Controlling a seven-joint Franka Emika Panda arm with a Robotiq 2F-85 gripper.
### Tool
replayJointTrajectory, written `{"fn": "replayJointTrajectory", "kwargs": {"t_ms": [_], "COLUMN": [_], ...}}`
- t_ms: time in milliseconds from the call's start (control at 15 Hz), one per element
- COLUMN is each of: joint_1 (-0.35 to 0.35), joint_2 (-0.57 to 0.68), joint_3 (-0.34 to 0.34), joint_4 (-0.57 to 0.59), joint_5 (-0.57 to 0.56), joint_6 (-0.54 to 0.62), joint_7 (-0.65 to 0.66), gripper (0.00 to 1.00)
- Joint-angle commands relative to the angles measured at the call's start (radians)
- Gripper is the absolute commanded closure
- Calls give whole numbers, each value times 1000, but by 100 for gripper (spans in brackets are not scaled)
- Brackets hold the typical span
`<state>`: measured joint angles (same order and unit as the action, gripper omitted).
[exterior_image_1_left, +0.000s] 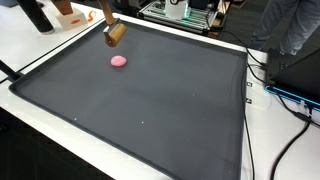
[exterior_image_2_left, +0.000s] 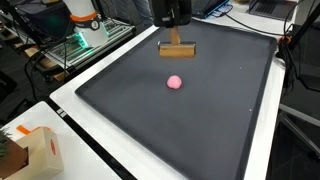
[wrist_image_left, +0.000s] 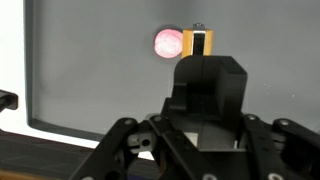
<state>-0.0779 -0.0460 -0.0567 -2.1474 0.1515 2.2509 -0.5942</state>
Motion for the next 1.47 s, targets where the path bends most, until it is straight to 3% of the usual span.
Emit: {"fn": "replayJointTrajectory", "kwargs": {"t_ms": [0, 1067, 1400], "joint_1": [9, 178, 215], "joint_2": [0, -23, -12], "joint_3": [-9, 200, 238], "joint_4": [1, -131, -180], "joint_5": [-1, -783, -980], "joint_6": [-2, 43, 33], "joint_7": [1, 722, 958], "gripper": [76, 76, 76]}}
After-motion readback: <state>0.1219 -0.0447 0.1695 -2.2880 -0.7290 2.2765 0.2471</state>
